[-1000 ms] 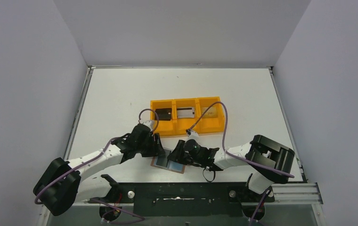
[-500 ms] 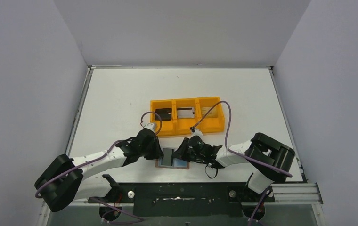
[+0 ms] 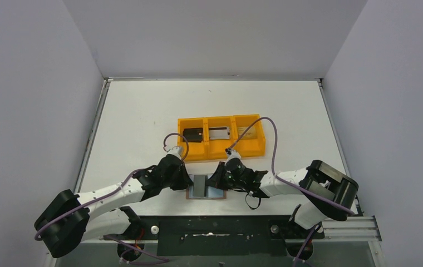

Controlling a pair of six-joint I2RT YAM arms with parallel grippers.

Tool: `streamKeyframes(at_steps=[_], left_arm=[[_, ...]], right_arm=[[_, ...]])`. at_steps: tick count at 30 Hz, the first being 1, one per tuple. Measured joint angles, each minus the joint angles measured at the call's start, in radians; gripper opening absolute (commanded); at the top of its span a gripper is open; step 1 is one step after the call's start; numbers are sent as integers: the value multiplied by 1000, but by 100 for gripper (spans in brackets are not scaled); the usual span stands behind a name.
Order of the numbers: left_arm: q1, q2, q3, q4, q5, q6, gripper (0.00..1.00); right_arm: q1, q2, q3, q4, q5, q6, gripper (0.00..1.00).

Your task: Take the credit cards out of the card holder

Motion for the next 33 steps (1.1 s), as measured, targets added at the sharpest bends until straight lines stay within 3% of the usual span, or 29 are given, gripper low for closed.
streamKeyframes(at_steps=[3,8,12,18,26,33], left_arm=[[-1,-4,0,0,0,-2,5],[-4,-4,0,-8,-8,-8,27],[-4,-4,7,-48,-31,-7,35],[-4,1,50,-34,-1,21,36],[-10,120,104,-28,44,64,24],[-13,79,98,-8,83,72,24]], right_arm=[[-5,-3,0,-18,0,-3,0],[-5,-3,4,-66,6,-7,0],[-10,9,28,-95,6,-16,0],[-12,21,31,-87,5,-19,6],[-18,23,31,-82,-1,-19,6],[-24,24,31,-82,-2,-19,6]])
